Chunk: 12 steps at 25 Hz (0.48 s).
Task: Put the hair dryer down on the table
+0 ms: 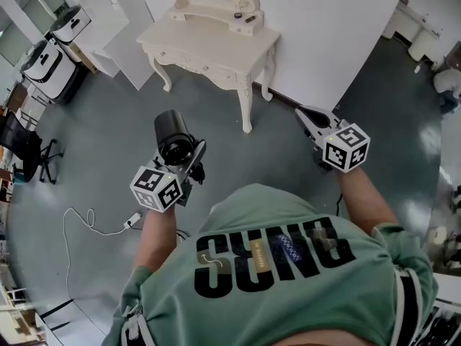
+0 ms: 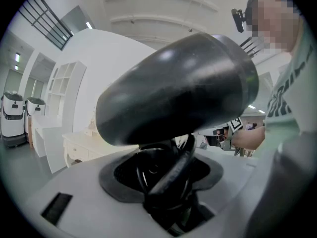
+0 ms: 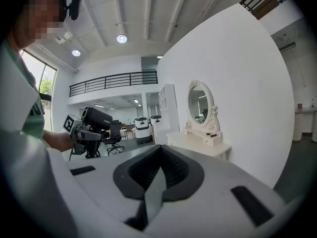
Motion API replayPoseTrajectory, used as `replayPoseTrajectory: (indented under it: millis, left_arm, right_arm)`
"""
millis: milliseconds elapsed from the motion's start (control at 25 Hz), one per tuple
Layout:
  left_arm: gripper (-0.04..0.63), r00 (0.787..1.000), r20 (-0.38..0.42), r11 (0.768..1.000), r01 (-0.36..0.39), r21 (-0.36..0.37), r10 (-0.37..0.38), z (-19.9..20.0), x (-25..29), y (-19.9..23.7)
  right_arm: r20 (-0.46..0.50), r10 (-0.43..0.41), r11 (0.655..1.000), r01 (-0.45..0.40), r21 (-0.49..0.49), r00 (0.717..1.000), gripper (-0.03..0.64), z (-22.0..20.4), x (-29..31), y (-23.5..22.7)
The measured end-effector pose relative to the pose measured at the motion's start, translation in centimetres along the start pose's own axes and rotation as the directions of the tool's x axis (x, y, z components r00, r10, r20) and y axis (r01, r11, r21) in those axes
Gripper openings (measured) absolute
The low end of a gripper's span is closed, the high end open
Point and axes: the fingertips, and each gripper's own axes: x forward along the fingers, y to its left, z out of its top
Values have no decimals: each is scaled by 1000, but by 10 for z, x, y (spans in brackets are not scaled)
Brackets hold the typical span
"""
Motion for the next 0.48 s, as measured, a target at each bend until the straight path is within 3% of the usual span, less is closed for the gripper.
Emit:
replayPoseTrajectory:
  millis: [480]
  left_arm:
    - [238,1000,-14,999,5,-51,-5,-12,65,-42]
  right_arm:
    - [-13,30,999,-30,37,999,-6,-18,-33,-63]
